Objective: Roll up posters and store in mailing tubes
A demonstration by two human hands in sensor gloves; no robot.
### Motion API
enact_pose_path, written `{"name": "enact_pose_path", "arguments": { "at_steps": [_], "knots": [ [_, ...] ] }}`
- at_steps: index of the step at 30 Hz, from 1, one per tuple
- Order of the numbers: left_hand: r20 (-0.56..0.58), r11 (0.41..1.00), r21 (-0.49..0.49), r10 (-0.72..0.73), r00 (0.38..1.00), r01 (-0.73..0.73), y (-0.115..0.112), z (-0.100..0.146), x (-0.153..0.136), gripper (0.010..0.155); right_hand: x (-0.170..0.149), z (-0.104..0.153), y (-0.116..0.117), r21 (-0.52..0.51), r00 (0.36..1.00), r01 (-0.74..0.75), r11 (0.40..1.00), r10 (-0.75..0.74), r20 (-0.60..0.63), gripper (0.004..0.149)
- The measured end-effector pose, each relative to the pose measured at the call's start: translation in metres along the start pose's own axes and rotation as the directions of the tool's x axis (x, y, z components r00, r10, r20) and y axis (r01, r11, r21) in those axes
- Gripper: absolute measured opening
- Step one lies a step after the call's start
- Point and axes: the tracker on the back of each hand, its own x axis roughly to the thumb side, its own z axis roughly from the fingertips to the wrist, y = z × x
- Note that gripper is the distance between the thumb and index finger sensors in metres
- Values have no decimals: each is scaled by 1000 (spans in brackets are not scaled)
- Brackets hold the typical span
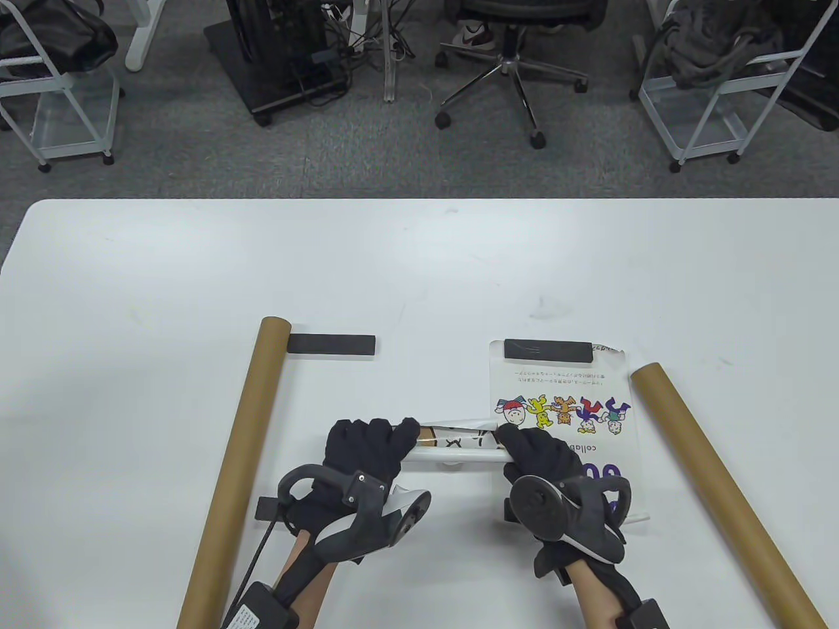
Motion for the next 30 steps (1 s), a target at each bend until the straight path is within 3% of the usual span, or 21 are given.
{"name": "enact_pose_path", "arguments": {
  "at_steps": [9,16,24,30],
  "knots": [
    [-5,996,-21,91,996,-91,0,-1,-2,55,-3,0,0,-3,1000,-5,1000,5,-7,51],
    [-19,999,-9,32,999,-32,1,-1,-3,52,-7,-1,1,25,998,47,999,-46,-31,53],
    [-76,980,-30,194,978,-197,-3,-1,-10,57,-10,0,0,-11,998,59,998,-59,-38,53],
    [-51,986,-44,160,986,-162,-5,-2,-6,66,-9,-1,5,38,995,96,995,-95,-18,55]
  ]
}}
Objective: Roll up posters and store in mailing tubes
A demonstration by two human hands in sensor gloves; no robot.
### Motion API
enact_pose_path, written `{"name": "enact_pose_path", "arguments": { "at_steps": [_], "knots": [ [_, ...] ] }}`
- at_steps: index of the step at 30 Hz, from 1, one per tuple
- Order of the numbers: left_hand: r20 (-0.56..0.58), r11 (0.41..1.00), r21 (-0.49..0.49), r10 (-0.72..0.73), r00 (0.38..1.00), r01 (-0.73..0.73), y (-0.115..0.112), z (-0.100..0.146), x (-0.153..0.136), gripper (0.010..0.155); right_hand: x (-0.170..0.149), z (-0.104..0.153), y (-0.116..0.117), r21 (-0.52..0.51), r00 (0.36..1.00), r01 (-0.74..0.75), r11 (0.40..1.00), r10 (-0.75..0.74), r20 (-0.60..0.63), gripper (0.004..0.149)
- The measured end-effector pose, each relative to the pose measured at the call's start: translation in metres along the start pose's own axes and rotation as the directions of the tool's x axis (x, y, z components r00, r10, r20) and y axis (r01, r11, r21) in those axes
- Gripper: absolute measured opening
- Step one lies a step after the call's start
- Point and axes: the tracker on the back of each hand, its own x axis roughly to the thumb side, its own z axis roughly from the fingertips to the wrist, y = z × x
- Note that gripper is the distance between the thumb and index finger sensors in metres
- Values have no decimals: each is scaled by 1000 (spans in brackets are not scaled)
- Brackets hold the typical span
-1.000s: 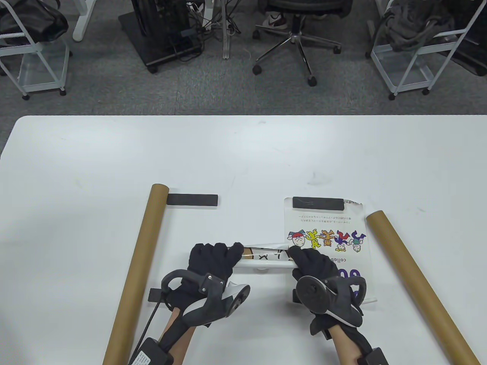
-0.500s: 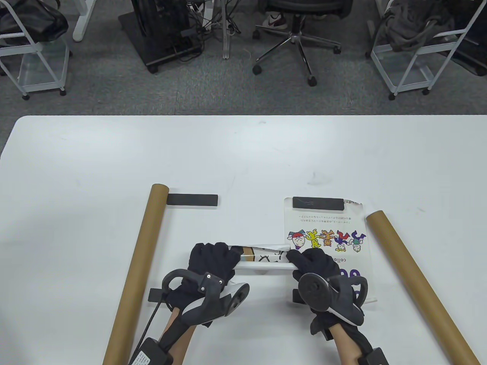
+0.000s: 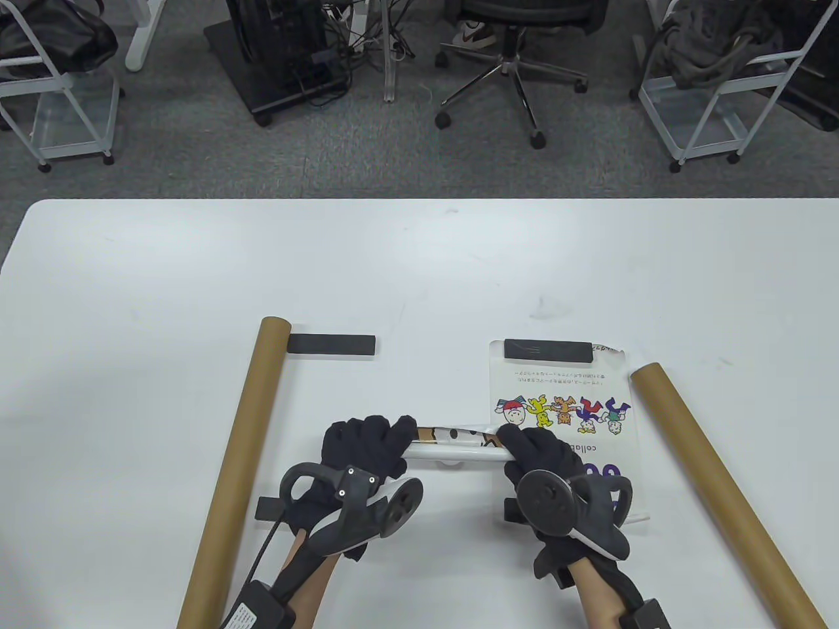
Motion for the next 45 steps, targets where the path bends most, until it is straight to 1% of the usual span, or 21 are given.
{"name": "enact_pose_path", "arguments": {
  "at_steps": [2,3,6,10,13,20,23,25,27,32,35,37,40,42,43,45],
  "knots": [
    [5,1000,2,4,1000,-4,0,0,0,69,4,0,0,5,1000,-11,1000,11,15,56],
    [6,1000,9,-16,1000,16,0,0,1,70,7,0,0,-4,999,-48,999,48,22,56],
    [16,997,27,-72,997,71,1,0,2,67,10,0,0,-16,993,-110,994,110,30,55],
    [18,995,28,-93,996,92,0,0,2,61,8,0,0,-18,996,-90,996,90,12,54],
    [8,997,11,-74,997,74,0,0,2,56,5,0,-2,-21,998,-67,998,67,4,54],
    [-59,998,-18,-63,996,62,0,-2,-1,53,2,-1,0,-1,997,-71,998,70,-21,52],
    [-84,999,-41,-33,996,29,-1,-3,-4,55,2,-1,-1,0,999,-48,999,48,-15,54],
    [-85,999,-43,-36,996,33,-3,-3,-6,58,2,-1,-1,-5,999,-45,999,45,-15,56],
    [-73,997,-50,-60,996,57,-5,-2,-6,64,2,-1,-1,-8,999,-45,999,45,-18,59],
    [-30,997,-59,-46,998,44,-8,-3,-7,68,-2,-1,-1,-10,999,-42,999,41,-25,61],
    [-15,996,-34,-84,996,83,-7,-2,-6,71,-3,0,-1,-10,999,-27,1000,26,-26,59],
    [1,992,-3,-126,992,126,-5,-1,-5,69,-3,0,1,12,1000,11,1000,-11,-10,57],
    [-9,994,2,-111,994,111,-4,-1,-6,64,1,0,2,56,999,40,998,-41,10,59],
    [-10,997,0,-81,997,81,-5,-2,-9,62,2,0,3,61,1000,19,998,-20,17,70],
    [-13,998,-10,-66,998,66,-5,-2,-9,57,2,0,4,47,1000,-12,999,11,12,67],
    [-13,999,-19,-39,999,39,-6,-1,-10,53,3,-1,4,15,998,-57,998,57,3,62]
  ]
}}
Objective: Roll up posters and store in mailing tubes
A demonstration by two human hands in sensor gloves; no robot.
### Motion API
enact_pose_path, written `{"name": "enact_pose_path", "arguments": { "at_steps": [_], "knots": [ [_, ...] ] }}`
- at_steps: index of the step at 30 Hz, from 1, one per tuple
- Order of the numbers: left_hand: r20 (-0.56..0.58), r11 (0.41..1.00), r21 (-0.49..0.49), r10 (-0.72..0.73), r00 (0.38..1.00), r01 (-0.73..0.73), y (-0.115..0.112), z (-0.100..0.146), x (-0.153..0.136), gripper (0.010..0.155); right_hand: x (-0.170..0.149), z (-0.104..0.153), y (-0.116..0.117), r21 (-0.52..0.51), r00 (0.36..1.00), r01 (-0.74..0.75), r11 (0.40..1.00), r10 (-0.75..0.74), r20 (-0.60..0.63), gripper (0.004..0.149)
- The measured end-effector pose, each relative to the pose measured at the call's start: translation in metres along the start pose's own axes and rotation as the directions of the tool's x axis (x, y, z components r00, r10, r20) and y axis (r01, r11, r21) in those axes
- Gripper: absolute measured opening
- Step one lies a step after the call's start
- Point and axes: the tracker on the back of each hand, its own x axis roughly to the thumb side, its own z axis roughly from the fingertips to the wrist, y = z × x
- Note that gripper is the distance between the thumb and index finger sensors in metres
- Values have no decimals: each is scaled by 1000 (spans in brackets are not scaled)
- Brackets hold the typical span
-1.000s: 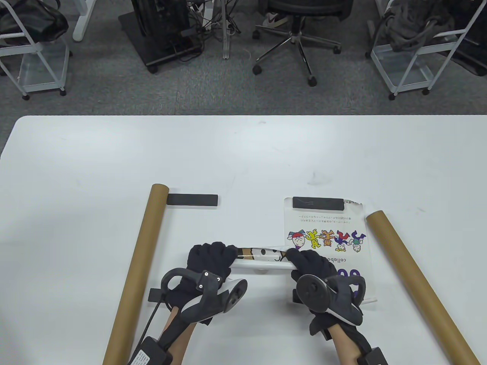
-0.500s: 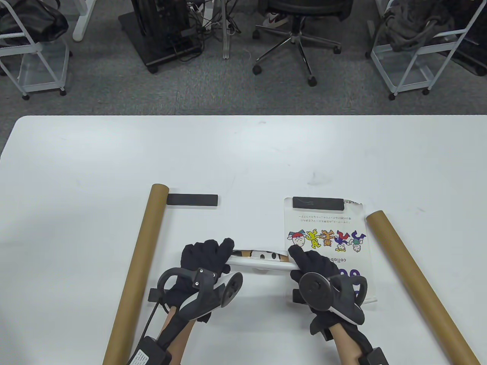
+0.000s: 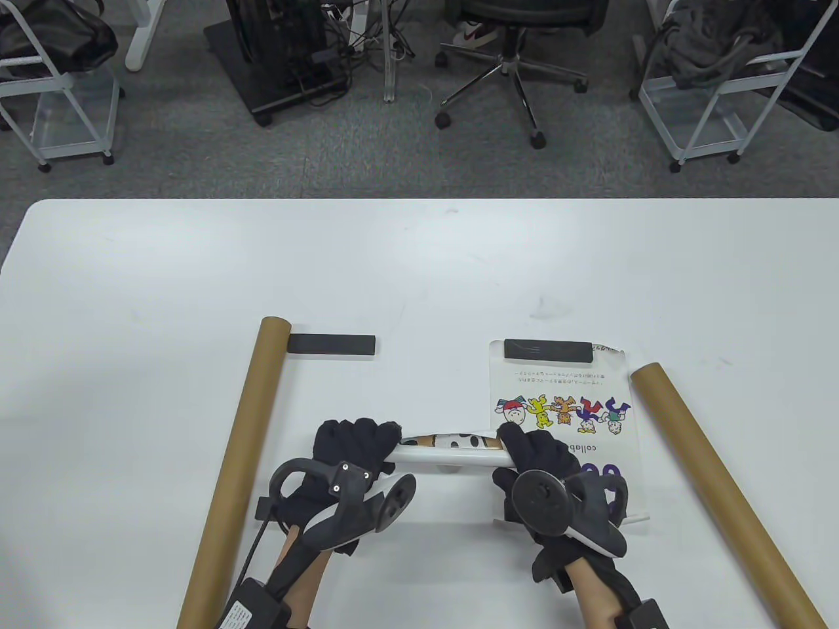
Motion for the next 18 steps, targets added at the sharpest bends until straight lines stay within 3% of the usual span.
{"name": "enact_pose_path", "arguments": {
  "at_steps": [6,18],
  "knots": [
    [0,999,-17,41,999,-41,-2,-1,1,53,0,1,2,30,997,77,997,-76,-14,66],
    [11,1000,5,17,1000,-17,0,0,6,67,4,0,3,32,998,58,998,-58,11,68]
  ]
}}
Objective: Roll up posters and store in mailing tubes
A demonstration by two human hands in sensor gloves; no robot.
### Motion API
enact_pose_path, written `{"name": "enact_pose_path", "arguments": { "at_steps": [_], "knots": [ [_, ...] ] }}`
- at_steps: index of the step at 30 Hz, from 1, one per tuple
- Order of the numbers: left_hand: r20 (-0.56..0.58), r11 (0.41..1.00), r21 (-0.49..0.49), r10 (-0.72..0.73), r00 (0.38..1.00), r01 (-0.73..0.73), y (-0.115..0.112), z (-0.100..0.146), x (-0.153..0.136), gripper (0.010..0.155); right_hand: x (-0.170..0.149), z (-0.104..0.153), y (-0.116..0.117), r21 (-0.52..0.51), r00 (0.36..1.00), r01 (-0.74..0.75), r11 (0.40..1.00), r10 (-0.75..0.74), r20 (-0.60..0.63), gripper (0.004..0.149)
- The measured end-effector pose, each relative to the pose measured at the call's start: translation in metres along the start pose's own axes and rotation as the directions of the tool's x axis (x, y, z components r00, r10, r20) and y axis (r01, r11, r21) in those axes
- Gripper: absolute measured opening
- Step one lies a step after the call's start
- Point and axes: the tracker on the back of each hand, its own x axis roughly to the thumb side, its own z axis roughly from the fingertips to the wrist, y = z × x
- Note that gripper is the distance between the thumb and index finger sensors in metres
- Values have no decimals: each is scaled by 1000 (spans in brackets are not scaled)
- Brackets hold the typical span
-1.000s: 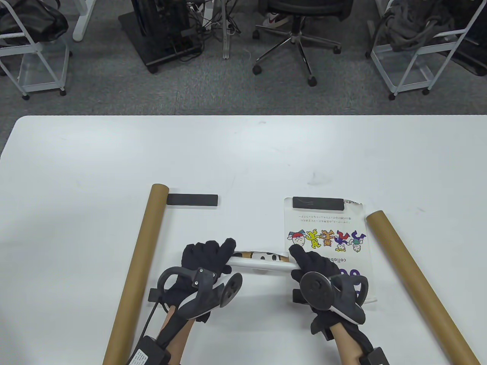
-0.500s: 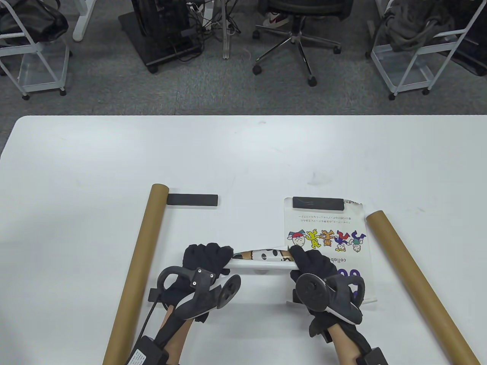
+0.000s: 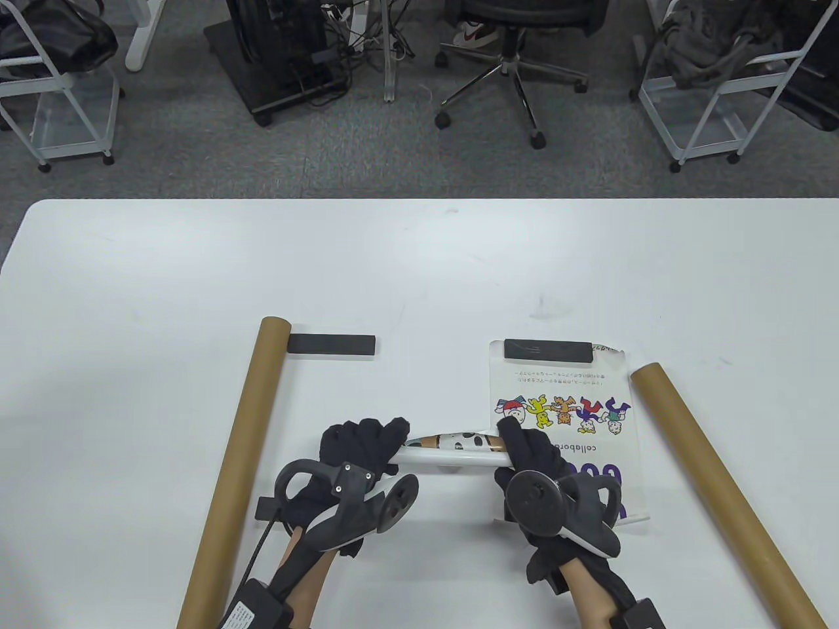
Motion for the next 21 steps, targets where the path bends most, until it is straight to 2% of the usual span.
{"name": "enact_pose_path", "arguments": {
  "at_steps": [3,4,6,11,21],
  "knots": [
    [9,1000,26,-12,1000,12,2,1,2,69,-2,0,0,-5,1000,-14,1000,14,-19,65],
    [11,1000,25,-11,1000,11,3,1,2,66,-2,-1,-1,-9,999,-21,1000,21,-25,60],
    [12,1000,21,-14,1000,14,3,1,3,59,-2,-1,-1,-10,999,-37,999,37,-28,60],
    [10,1000,-2,24,1000,-24,2,0,1,54,-2,-1,-2,-12,997,-75,997,74,-23,51],
    [-45,1000,-8,30,999,-31,2,0,-5,53,-5,0,-5,-27,999,-8,1000,7,-41,61]
  ]
}}
